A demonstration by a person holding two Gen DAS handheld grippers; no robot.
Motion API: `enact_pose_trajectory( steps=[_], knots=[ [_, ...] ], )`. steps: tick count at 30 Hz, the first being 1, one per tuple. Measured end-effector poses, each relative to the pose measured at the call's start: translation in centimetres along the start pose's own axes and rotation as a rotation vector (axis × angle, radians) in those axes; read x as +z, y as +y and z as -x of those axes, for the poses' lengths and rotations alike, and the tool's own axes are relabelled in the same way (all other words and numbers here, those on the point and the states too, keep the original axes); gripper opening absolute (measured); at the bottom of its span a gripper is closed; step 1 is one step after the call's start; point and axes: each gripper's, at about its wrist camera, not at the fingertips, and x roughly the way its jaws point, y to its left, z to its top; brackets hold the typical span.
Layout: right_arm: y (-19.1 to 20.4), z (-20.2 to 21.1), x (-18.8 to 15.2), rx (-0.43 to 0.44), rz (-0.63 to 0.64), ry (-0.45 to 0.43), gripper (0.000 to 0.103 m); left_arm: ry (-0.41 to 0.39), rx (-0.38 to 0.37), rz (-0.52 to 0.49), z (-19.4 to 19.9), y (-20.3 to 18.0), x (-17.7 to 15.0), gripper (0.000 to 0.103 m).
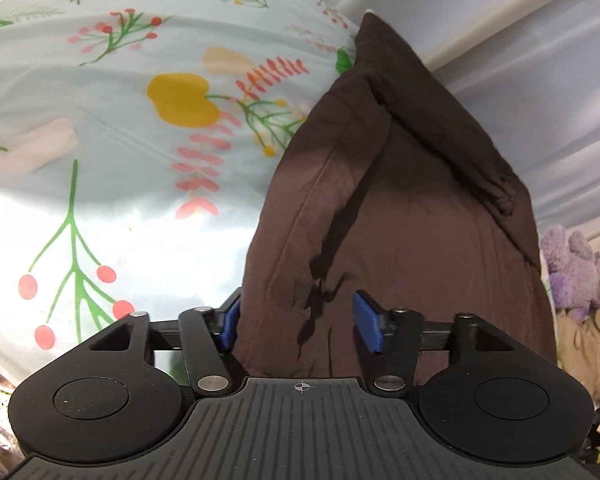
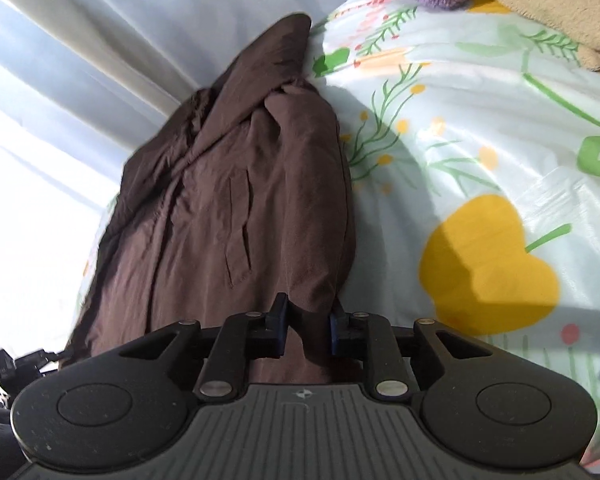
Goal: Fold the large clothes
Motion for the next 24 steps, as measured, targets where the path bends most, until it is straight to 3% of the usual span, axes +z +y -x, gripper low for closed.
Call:
enact_pose_trajectory(
  steps=[2, 3, 4, 6, 11, 14, 19, 24],
  knots=[
    [0.4, -0.4, 0.0, 0.001, 0.014, -0.002, 0.022, 0.01, 0.031, -0.025, -0.7, -0.3, -0.2, 0.051],
    [0.8, -0.3, -0.1, 0.016, 0.023, -0.014, 0.018, 0.006, 0.019, -0.018, -0.6, -0.4, -0.2, 0.03],
    [1.1, 0.1, -0.2, 0.044, 0.029, -0.029, 0.015, -0.002, -0.01, -0.004, -0.3, -0.3, -0.1, 0.02],
    [1.8, 0.9, -0.2, 0.104, 0.041, -0.065, 0.012, -0.027, -0.037, 0.005, 0.6, -0.6, -0.1, 0.016],
    [2.8, 2.9, -0.1, 0.265, -0.013, -0.167, 0.011, -0.137, -0.211, 0.07, 3.9, -2.0, -0.3, 0.013],
    [3.4, 3.8, 0.2, 0.346, -0.041, -0.229, 0.01, -0.228, -0.316, 0.056, 6.0, -3.6, 0.2, 0.013],
    [5.3, 4.6, 0.4, 0.393, -0.005, -0.266, 0.009, -0.286, -0.394, 0.025, 7.9, -5.6, 0.4, 0.013],
    [6.5, 6.3, 0.5, 0.445, 0.011, -0.316, 0.009, -0.334, -0.468, 0.063, 9.5, -5.4, 0.3, 0.013]
  ],
)
